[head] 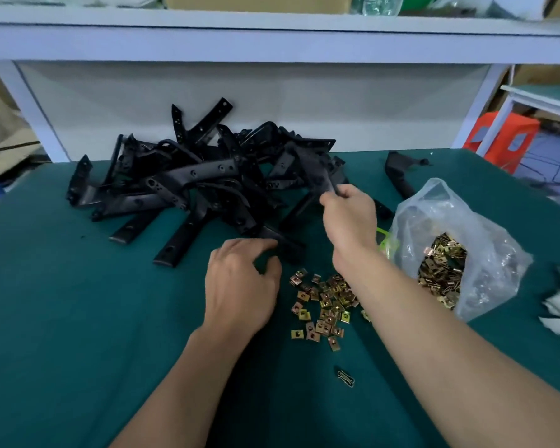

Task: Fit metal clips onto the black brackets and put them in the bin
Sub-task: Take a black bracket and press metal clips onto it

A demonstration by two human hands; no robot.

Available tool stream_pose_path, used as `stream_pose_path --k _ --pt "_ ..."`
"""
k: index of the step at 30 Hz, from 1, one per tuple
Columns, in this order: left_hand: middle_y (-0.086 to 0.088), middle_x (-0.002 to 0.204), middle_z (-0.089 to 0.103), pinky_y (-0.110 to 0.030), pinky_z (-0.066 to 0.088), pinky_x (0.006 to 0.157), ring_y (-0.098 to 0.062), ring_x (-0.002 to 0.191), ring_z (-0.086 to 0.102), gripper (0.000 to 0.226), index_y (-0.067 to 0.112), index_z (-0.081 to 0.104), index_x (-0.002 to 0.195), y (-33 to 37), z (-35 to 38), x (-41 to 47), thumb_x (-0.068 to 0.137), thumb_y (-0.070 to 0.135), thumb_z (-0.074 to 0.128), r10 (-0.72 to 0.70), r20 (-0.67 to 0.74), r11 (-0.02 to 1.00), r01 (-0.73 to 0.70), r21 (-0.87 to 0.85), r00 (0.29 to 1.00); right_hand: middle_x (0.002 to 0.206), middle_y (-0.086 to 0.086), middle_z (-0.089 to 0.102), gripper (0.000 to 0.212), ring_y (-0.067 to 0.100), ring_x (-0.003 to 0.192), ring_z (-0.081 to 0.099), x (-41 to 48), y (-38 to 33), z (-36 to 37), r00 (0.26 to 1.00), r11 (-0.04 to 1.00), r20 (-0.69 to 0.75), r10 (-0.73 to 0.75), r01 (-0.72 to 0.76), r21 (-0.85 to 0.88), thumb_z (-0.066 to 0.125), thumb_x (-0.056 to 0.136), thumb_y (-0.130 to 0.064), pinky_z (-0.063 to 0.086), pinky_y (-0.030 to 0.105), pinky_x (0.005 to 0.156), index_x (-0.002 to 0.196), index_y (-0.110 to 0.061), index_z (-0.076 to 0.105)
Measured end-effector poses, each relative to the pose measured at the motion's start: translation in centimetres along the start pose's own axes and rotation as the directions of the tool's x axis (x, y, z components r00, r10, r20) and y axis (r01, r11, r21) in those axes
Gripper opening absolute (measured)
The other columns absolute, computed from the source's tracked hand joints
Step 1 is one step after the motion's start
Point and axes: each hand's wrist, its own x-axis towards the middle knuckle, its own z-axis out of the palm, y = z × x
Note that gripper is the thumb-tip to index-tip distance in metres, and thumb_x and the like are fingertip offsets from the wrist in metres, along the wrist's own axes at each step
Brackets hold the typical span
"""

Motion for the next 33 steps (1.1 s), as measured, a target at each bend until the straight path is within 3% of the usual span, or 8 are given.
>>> stream_pose_path --k 5,8,11,17,20,24,27,33 --pt "0.023 0.149 0.045 -0.031 0.041 0.111 0.000 0.134 0.044 0.061 0.042 0.033 0.153 0.2 -2.0 -0.4 0.098 0.045 0.059 -0.101 -0.065 0.947 0.076 -0.314 0.993 0.064 0.005 0.058 0.023 0.015 0.065 0.050 -5.0 -0.6 -3.1 0.977 0.954 0.203 -0.062 -0.002 0.300 0.058 0.086 -0.015 0.039 0.027 0.065 0.082 -0.014 0.080" --pt "0.013 0.161 0.031 -0.040 0.038 0.117 -0.008 0.146 0.035 0.067 0.030 0.021 0.159 0.5 -2.7 -0.7 0.102 0.058 0.043 0.013 -0.156 0.959 -0.056 -0.277 0.988 0.062 0.007 0.049 0.027 0.019 0.056 0.038 -6.3 0.4 -4.3 0.801 0.841 0.587 0.118 -0.395 0.370 0.054 0.090 -0.014 0.033 0.029 0.058 0.083 -0.009 0.080" --pt "0.020 0.136 0.058 -0.035 0.046 0.104 -0.004 0.125 0.055 0.059 0.038 0.033 0.153 0.4 -2.3 -1.4 0.101 0.066 0.036 0.032 -0.095 0.972 -0.053 -0.228 0.995 0.067 0.006 0.046 0.030 0.018 0.057 0.039 -6.5 1.8 -5.2 0.583 0.677 0.794 0.175 -0.656 0.333 0.048 0.091 -0.011 0.040 0.030 0.059 0.097 -0.007 0.078" --pt "0.012 0.081 0.073 -0.020 0.051 0.066 -0.007 0.079 0.068 0.030 0.062 0.054 0.122 0.3 -2.3 -0.7 0.094 0.069 0.048 -0.028 0.057 0.930 0.046 -0.365 0.998 0.060 0.004 0.042 0.032 0.017 0.049 0.034 -6.7 3.0 -5.4 0.477 0.677 0.832 0.284 -0.714 0.179 0.049 0.097 -0.021 0.036 0.030 0.053 0.107 -0.006 0.076" --pt "0.008 0.070 0.066 -0.023 0.044 0.058 -0.007 0.065 0.059 0.029 0.030 0.068 0.086 0.8 -2.3 -0.2 0.092 0.057 0.057 -0.066 0.076 0.850 0.096 -0.518 0.995 0.068 0.013 0.053 0.057 0.020 0.051 0.038 -7.0 3.2 -5.4 0.425 0.718 0.854 0.299 -0.690 0.092 0.043 0.104 -0.052 0.039 0.031 0.056 0.115 -0.005 0.074" --pt "-0.005 0.059 0.064 -0.023 0.045 0.054 -0.014 0.055 0.054 0.032 0.008 0.068 0.071 0.2 -2.8 0.0 0.090 0.035 0.069 -0.246 0.083 0.707 0.237 -0.666 0.966 0.102 0.022 0.073 0.045 0.027 0.069 0.065 -8.0 3.0 -5.2 0.567 0.824 0.799 0.200 -0.539 0.176 0.059 0.095 -0.056 0.056 0.040 0.075 0.116 -0.020 0.076" --pt "-0.005 0.055 0.065 -0.024 0.045 0.051 -0.013 0.050 0.052 0.041 0.012 0.064 0.058 -0.3 -3.2 -0.2 0.092 0.034 0.070 -0.247 0.073 0.760 0.240 -0.604 0.966 0.096 -0.005 0.075 0.028 0.016 0.074 0.070 -8.8 2.5 -5.3 0.789 0.989 0.613 0.038 0.059 -0.137 0.076 0.080 -0.033 0.059 0.037 0.072 0.107 -0.036 0.069" --pt "-0.003 0.061 0.071 -0.027 0.049 0.052 -0.018 0.052 0.062 0.048 0.021 0.074 0.065 1.6 -2.9 -1.2 0.087 0.062 0.060 -0.171 0.106 0.807 0.201 -0.555 0.979 0.077 -0.014 0.060 0.058 0.017 0.059 0.047 -10.0 2.6 -3.8 0.899 0.501 0.285 -0.333 0.424 -0.754 0.066 0.084 -0.028 0.037 0.033 0.058 0.132 -0.047 0.040"
